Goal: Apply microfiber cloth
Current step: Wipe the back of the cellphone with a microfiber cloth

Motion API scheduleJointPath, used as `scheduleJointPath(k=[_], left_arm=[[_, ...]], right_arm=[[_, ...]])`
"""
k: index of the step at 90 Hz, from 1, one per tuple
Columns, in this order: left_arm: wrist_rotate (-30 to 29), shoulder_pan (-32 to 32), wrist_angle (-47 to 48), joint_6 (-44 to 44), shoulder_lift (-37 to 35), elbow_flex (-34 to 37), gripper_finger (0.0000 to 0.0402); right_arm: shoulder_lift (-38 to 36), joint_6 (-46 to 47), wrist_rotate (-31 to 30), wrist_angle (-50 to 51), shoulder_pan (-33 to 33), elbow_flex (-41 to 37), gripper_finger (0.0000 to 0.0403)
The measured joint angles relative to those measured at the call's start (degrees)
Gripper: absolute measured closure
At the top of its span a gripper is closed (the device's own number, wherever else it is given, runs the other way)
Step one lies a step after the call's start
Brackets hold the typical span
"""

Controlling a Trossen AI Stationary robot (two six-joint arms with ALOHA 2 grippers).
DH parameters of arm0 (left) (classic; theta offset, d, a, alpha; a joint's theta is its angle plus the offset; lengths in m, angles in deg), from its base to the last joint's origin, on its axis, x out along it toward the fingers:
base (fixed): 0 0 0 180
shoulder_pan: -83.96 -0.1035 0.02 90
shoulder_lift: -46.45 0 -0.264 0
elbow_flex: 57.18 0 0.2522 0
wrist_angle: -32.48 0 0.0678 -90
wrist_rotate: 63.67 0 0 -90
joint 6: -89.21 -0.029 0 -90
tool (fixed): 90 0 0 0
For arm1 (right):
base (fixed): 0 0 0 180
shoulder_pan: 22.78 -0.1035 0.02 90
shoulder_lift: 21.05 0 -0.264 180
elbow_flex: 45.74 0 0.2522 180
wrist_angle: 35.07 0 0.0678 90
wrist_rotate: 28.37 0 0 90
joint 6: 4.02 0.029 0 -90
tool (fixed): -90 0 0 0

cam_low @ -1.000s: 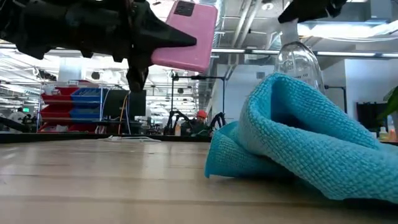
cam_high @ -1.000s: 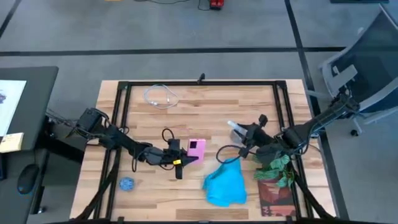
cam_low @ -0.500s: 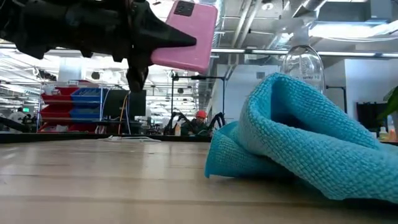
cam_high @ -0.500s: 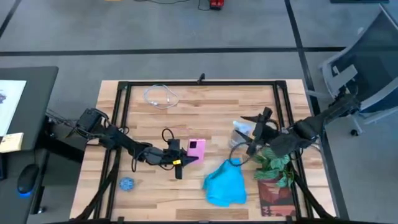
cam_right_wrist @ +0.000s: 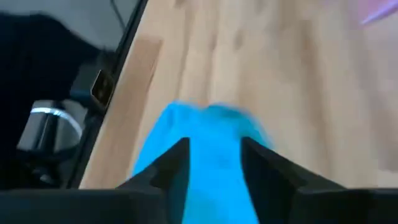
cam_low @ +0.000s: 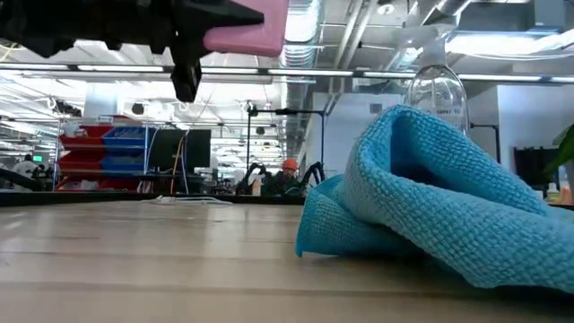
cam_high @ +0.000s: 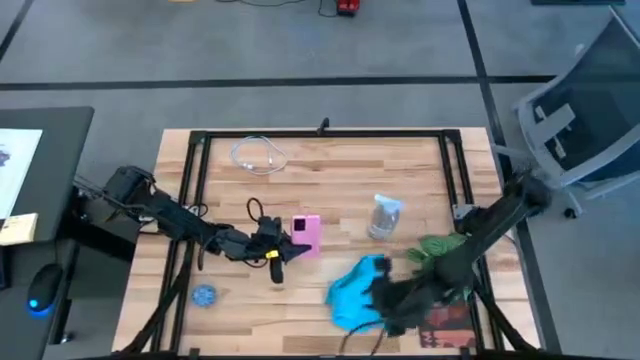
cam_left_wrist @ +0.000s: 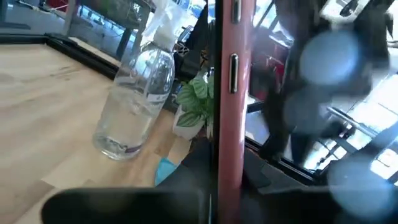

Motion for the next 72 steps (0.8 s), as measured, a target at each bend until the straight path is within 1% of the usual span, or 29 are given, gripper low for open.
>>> scheduleJointPath(k=[10, 15, 26, 35, 45, 61, 72], left_arm=[[-0.1, 0.2, 2.7, -1.1, -2.7, 0.0, 0.0395], [-0.2, 0.6, 4.3, -1.4, -3.9, 0.0, 0.0395], [-1.3, 1.4, 8.1, -2.1, -6.7, 0.0, 0.0395], [-2.7, 2.1, 10.4, -2.6, -9.1, 0.0, 0.0395], [-3.6, 2.6, 10.8, -3.5, -11.4, 0.0, 0.0395], [-5.5, 3.7, 12.1, -4.4, -13.9, 0.0, 0.0395], [-6.5, 4.0, 12.7, -4.4, -14.1, 0.0, 0.0395]], right_arm=[[8.6, 0.8, 2.9, -1.1, 3.6, -0.1, 0.0380], [11.9, 0.4, 5.6, -2.0, 5.9, -0.1, 0.0395], [16.5, -3.4, 10.1, -6.9, 11.9, 0.2, 0.0399], [18.6, -8.3, 11.3, -14.1, 17.4, 0.2, 0.0402], [20.6, -12.4, 11.9, -21.9, 24.3, 0.1, 0.0402], [23.9, -13.5, 12.3, -29.3, 34.8, 0.2, 0.0403], [26.1, -14.5, 13.5, -35.2, 40.0, 0.1, 0.0403]])
